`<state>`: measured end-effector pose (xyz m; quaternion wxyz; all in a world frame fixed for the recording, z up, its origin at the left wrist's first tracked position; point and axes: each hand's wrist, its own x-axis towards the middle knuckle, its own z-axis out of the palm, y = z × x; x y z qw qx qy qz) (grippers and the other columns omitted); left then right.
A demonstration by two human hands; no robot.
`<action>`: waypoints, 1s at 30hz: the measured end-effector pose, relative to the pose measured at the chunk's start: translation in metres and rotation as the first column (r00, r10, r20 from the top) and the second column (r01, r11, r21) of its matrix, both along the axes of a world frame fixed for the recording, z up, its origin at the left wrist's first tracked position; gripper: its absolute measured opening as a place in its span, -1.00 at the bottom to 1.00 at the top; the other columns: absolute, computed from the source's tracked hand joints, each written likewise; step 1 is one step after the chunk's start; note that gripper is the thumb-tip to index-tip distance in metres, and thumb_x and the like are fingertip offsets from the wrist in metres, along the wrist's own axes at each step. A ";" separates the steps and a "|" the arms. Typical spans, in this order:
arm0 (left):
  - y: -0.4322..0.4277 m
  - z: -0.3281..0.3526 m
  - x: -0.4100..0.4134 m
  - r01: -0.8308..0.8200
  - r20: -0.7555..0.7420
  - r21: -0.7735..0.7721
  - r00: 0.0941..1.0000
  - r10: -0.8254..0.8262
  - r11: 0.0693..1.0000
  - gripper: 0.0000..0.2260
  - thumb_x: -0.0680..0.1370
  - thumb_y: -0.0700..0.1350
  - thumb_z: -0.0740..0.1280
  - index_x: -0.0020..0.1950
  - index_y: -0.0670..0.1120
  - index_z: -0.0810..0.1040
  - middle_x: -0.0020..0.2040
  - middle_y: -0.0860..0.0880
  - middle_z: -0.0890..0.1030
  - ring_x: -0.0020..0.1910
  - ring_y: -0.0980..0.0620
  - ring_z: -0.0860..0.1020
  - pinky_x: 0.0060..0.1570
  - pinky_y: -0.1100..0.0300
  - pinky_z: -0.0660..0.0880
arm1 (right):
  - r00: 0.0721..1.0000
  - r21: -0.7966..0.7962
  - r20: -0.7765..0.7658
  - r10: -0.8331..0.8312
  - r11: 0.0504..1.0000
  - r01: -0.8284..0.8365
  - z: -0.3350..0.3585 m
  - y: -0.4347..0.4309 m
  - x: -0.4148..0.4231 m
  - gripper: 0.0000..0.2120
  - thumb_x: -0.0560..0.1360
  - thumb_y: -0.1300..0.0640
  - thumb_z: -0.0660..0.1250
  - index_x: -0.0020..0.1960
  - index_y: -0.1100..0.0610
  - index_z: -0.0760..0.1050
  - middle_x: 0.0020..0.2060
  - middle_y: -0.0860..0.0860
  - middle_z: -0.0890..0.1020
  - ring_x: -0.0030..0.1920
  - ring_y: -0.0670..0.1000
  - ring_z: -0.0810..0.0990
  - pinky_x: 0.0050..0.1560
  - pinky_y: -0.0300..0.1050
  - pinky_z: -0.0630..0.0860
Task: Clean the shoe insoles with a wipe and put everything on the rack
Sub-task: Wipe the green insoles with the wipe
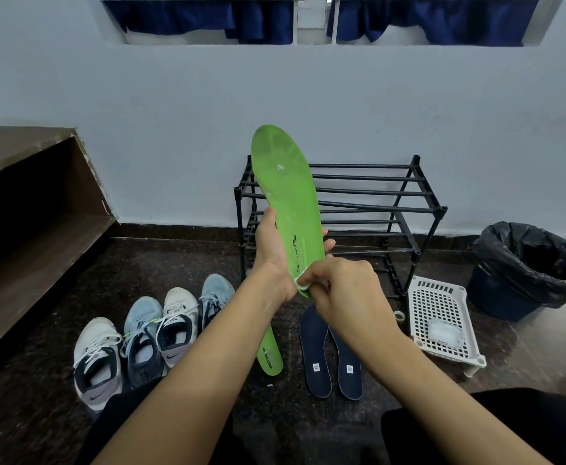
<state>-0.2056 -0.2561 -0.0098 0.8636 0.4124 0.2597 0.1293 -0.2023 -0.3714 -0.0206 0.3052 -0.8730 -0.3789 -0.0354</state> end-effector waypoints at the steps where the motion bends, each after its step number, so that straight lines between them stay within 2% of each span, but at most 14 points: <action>1: 0.000 0.000 0.000 0.007 0.002 0.004 1.000 -0.007 1.000 -0.34 0.61 0.32 -0.05 0.11 -0.19 0.58 -0.07 -0.21 0.64 -0.20 -0.15 0.61 -0.15 0.05 0.52 | 1.000 0.010 -0.018 0.002 1.000 -0.002 0.001 -0.001 0.000 -0.77 0.46 0.26 0.30 -0.08 -0.02 0.66 -0.14 0.01 0.68 -0.10 0.07 0.62 -0.04 -0.13 0.51; 4: 0.001 -0.001 0.000 0.012 0.012 0.018 1.000 -0.012 1.000 -0.33 0.60 0.33 -0.04 0.11 -0.19 0.59 -0.07 -0.21 0.64 -0.21 -0.15 0.61 -0.18 0.06 0.52 | 0.994 0.058 -0.109 0.025 0.998 -0.019 0.003 -0.004 0.001 -0.77 0.43 0.27 0.32 -0.14 -0.02 0.66 -0.20 -0.05 0.68 -0.15 -0.02 0.61 -0.06 -0.18 0.53; 7: 0.004 -0.005 0.000 -0.008 0.010 0.033 1.000 0.008 0.999 -0.34 0.60 0.33 -0.03 0.11 -0.17 0.60 -0.07 -0.21 0.66 -0.19 -0.14 0.63 -0.18 0.05 0.55 | 0.971 0.165 -0.227 0.075 0.986 -0.038 0.005 -0.007 -0.001 -0.81 0.41 0.28 0.36 -0.14 0.02 0.67 -0.30 -0.12 0.63 -0.31 -0.24 0.55 -0.29 -0.47 0.40; 9: 0.003 -0.007 0.001 -0.021 0.013 0.044 1.000 0.021 0.999 -0.34 0.60 0.33 -0.03 0.11 -0.17 0.61 -0.08 -0.20 0.68 -0.19 -0.14 0.65 -0.15 0.04 0.56 | 0.954 0.239 -0.282 0.103 0.970 -0.034 0.007 -0.007 -0.001 -0.85 0.40 0.28 0.39 -0.14 0.07 0.68 -0.35 -0.18 0.59 -0.35 -0.33 0.51 -0.32 -0.52 0.35; 14: -0.004 -0.013 0.004 -0.014 0.010 0.031 1.000 0.014 0.999 -0.33 0.60 0.33 -0.01 0.11 -0.20 0.61 -0.14 -0.21 0.67 -0.26 -0.15 0.66 -0.03 0.00 0.56 | 0.963 0.273 -0.252 0.096 0.962 -0.025 0.006 -0.005 0.001 -0.84 0.40 0.29 0.38 -0.15 0.07 0.67 -0.40 -0.17 0.57 -0.36 -0.30 0.51 -0.33 -0.50 0.36; 18: -0.003 -0.012 0.005 -0.012 0.000 0.037 1.000 0.012 0.999 -0.35 0.61 0.31 -0.01 0.11 -0.20 0.60 -0.11 -0.23 0.66 -0.25 -0.16 0.65 -0.07 0.01 0.56 | 0.984 0.219 -0.155 0.086 0.974 -0.050 0.003 -0.005 0.000 -0.79 0.41 0.32 0.34 -0.13 0.06 0.67 -0.42 -0.14 0.57 -0.41 -0.21 0.52 -0.34 -0.47 0.38; 21: -0.001 -0.007 0.002 0.005 -0.004 0.036 1.000 -0.005 0.999 -0.36 0.62 0.29 -0.02 0.15 -0.21 0.59 -0.09 -0.24 0.64 -0.23 -0.17 0.64 -0.10 0.03 0.57 | 0.990 0.132 -0.110 0.090 0.988 -0.075 0.003 -0.002 0.002 -0.78 0.43 0.29 0.34 -0.10 0.02 0.67 -0.28 -0.02 0.67 -0.27 -0.08 0.60 -0.17 -0.31 0.48; 24: 0.000 -0.001 -0.001 0.034 -0.029 0.017 0.999 -0.033 0.999 -0.39 0.62 0.29 0.01 0.09 -0.19 0.59 -0.09 -0.24 0.63 -0.22 -0.18 0.61 -0.09 0.04 0.56 | 0.991 0.048 -0.094 0.095 0.995 -0.090 0.005 -0.003 0.004 -0.78 0.44 0.26 0.34 -0.10 -0.02 0.67 -0.17 0.01 0.69 -0.14 0.02 0.63 -0.04 -0.15 0.54; 27: 0.001 0.001 0.000 0.022 -0.017 0.007 1.000 -0.022 1.000 -0.38 0.62 0.28 0.00 0.12 -0.20 0.58 -0.10 -0.24 0.62 -0.21 -0.18 0.60 -0.12 0.06 0.54 | 0.996 -0.086 -0.057 0.066 0.994 -0.071 0.006 -0.004 0.003 -0.74 0.46 0.29 0.28 -0.05 -0.02 0.64 -0.06 0.05 0.64 -0.05 0.11 0.60 -0.06 -0.09 0.53; 30: 0.001 -0.001 0.002 0.007 -0.011 0.022 1.000 -0.007 1.000 -0.36 0.61 0.31 -0.02 0.15 -0.19 0.58 -0.10 -0.22 0.63 -0.20 -0.16 0.61 -0.13 0.06 0.52 | 0.993 -0.190 0.088 0.075 0.980 -0.058 0.004 -0.001 -0.003 -0.76 0.46 0.32 0.22 -0.03 0.08 0.58 -0.06 0.05 0.58 -0.02 0.13 0.55 -0.13 -0.08 0.47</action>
